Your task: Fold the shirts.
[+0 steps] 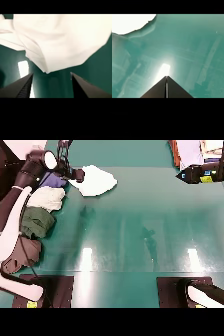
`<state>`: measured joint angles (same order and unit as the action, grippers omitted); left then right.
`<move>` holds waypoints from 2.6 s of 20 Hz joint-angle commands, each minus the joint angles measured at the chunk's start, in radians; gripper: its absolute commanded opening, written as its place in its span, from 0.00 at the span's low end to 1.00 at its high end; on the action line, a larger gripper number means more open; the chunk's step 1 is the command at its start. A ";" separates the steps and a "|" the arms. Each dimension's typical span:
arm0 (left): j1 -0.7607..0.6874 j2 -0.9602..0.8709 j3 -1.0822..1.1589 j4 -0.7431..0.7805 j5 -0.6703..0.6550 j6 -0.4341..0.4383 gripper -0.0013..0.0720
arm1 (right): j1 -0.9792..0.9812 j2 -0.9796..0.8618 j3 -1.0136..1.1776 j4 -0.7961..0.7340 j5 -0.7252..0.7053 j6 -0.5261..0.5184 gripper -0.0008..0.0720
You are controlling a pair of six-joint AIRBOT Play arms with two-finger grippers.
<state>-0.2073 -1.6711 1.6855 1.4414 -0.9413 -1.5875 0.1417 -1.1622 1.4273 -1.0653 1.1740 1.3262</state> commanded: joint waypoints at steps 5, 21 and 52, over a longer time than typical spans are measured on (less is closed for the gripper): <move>0.087 -0.219 -0.001 -0.427 0.207 0.182 0.79 | 0.001 -0.001 -0.001 0.000 0.004 0.000 0.03; -0.015 0.311 0.371 -0.341 -0.138 0.269 0.05 | 0.000 0.199 0.000 -0.002 -0.248 0.000 0.03; 0.060 0.142 -0.450 -0.373 -0.208 0.288 0.85 | 0.000 0.258 -0.001 -0.001 -0.058 0.001 0.03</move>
<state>-0.1715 -1.4464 1.2827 1.1328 -1.1736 -1.3369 0.1421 -0.9035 1.4269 -1.0679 1.1007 1.3266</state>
